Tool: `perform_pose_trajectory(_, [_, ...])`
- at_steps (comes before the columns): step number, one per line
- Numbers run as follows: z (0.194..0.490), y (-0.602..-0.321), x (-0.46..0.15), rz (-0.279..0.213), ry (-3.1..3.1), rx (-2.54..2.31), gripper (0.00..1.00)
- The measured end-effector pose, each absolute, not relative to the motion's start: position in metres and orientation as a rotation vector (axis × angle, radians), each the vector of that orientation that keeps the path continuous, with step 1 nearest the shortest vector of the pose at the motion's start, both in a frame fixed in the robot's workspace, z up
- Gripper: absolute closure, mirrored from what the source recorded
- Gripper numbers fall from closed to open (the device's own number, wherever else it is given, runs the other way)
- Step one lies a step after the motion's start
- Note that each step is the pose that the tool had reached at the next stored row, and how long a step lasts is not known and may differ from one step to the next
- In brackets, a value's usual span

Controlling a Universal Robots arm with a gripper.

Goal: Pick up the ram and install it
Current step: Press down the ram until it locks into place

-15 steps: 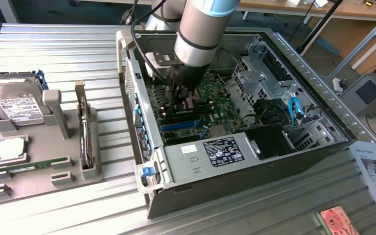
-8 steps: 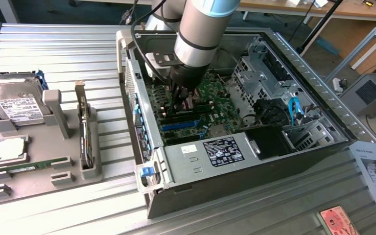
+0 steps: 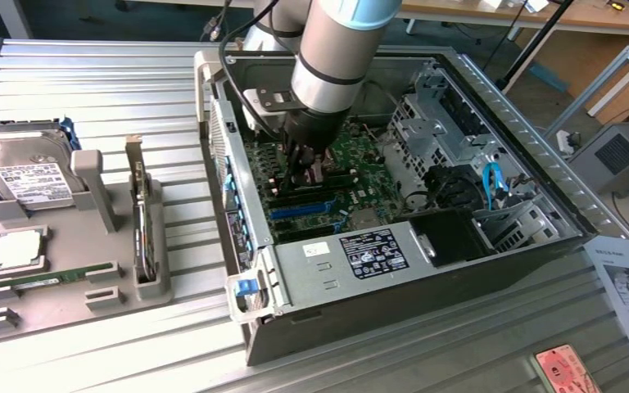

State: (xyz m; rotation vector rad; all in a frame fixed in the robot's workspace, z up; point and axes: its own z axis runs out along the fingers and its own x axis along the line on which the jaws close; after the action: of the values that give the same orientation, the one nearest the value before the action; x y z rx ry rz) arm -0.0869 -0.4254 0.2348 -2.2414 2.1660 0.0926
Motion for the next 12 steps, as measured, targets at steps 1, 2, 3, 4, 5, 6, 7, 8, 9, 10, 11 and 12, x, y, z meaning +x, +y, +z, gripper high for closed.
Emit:
perform_pose_trajectory(1, [0.2348, -0.4255, -0.0869, 0.092, 2.166, -2.241, 0.89])
perform_pose_trajectory(2, [0.2348, -0.4255, -0.0870, 0.092, 2.166, -2.241, 0.89])
perform_pose_trajectory(3, [0.2347, -0.4255, -0.0870, 0.093, 2.166, -2.241, 0.89])
perform_pose_trajectory(4, [0.2347, -0.4254, -0.0870, 0.093, 2.166, -2.241, 0.89])
perform_pose_trajectory(5, [0.2347, -0.4255, -0.0870, 0.093, 2.166, -2.241, 0.89])
perform_pose_trajectory(6, [0.2344, -0.4255, -0.0870, 0.093, 2.166, -2.241, 0.89])
perform_pose_trajectory(7, [0.2341, -0.4255, -0.0870, 0.093, 2.166, -2.241, 0.89])
perform_pose_trajectory(8, [0.2339, -0.4255, -0.0870, 0.092, 2.166, -2.241, 0.89])
perform_pose_trajectory(9, [0.2336, -0.4255, -0.0870, 0.092, 2.166, -2.241, 0.89])
perform_pose_trajectory(10, [0.2333, -0.4255, -0.0870, 0.092, 2.166, -2.241, 0.89])
perform_pose_trajectory(11, [0.2330, -0.4255, -0.0870, 0.092, 2.166, -2.241, 0.89])
perform_pose_trajectory(12, [0.2328, -0.4256, -0.0870, 0.092, 2.166, -2.241, 0.89])
